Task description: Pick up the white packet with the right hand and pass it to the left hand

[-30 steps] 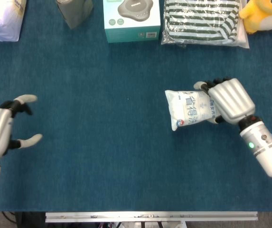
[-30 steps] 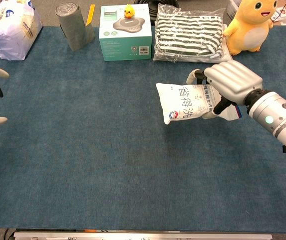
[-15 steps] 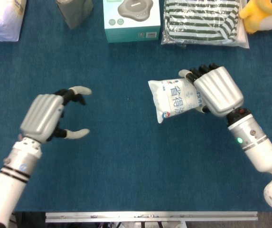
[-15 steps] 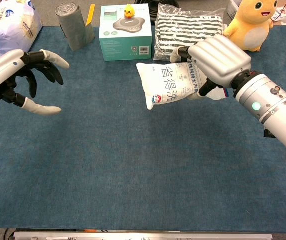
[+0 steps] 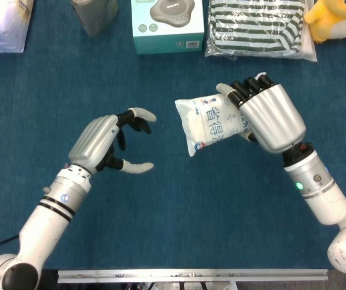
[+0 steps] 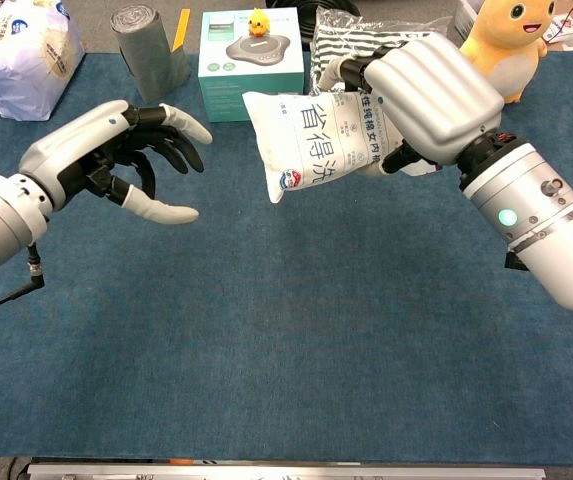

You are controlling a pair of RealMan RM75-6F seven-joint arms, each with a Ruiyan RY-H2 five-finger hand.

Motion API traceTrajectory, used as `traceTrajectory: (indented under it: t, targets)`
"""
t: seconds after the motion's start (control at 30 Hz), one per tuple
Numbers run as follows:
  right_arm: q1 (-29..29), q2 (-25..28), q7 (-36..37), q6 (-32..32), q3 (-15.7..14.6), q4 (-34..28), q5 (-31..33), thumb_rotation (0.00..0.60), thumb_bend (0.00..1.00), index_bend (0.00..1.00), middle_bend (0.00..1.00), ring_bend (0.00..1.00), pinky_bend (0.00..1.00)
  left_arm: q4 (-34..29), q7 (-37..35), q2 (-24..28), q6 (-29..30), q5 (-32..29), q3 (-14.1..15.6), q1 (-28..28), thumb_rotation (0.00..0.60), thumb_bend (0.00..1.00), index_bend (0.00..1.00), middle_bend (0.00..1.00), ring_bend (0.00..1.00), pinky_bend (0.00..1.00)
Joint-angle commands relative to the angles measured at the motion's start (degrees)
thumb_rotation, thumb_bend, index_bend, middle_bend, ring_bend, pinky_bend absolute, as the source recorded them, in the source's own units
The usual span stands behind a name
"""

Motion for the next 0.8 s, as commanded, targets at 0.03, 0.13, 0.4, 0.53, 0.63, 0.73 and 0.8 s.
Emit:
traceTrajectory:
  t: [0.03,0.13,0.4,0.53,0.63,0.73,0.8]
  targets:
    - [-0.09,-0.56,0.16,0.27,-0.11,0.36,-0.8,0.6,0.0,0.32,0.52,0.5,0.47,-0.87,-1.63,-1.93,0.34,-4.01,-1.8,-1.33,0.6,0.01,0.31,0.4,0.35,0.57]
    - [-0.13,-0.93,0.13,0.32,-0.1,0.56,-1.34,0.6,0.0,0.32,0.52,0.5,0.47,-1.37,-2.63,-2.78,0.41,-6.49,-2.93,-2.2,0.6,0.01,0.31,0.4,0.35,0.56]
    - [-0.3,-1.48,-0.67,0.2,0.08,1.14,-1.92,0.6,0.0,0.32,0.52,0.5,0.47,-2.96,-3.31,-3.55,0.82,-9.78,-4.17,-3.96,0.462,0.01,0.31,0.39,0.33,0.52]
    - [-0.31,-1.86,-1.09,-0.07,0.19,1.61,-1.94,0.6,0.0,0.32,0.52,0.5,0.47,-3.9,-2.85,-3.9,1.12,-11.08,-4.23,-4.85,0.347,0.01,0.3,0.37,0.32,0.52]
    - [-0.32,-2.46,-1.5,-0.01,0.3,2.01,-2.11,0.6,0.0,0.32,0.52,0.5,0.47,-4.13,-1.94,-5.24,2.36,-12.12,-4.45,-5.7,0.323,0.01,0.29,0.37,0.31,0.52]
    - [-0.45,-3.21,-1.79,0.42,0.45,2.4,-2.37,0.6,0.0,0.32,0.52,0.5,0.47,-4.2,-0.44,-6.8,3.8,-13.25,-4.59,-6.67,0.321,0.01,0.29,0.37,0.31,0.52]
    - [-0.64,-3.88,-1.89,1.05,0.64,2.74,-2.61,0.6,0.0,0.32,0.52,0.5,0.47,-4.1,0.63,-7.84,4.5,-13.87,-4.62,-7.4,0.324,0.01,0.29,0.37,0.32,0.52]
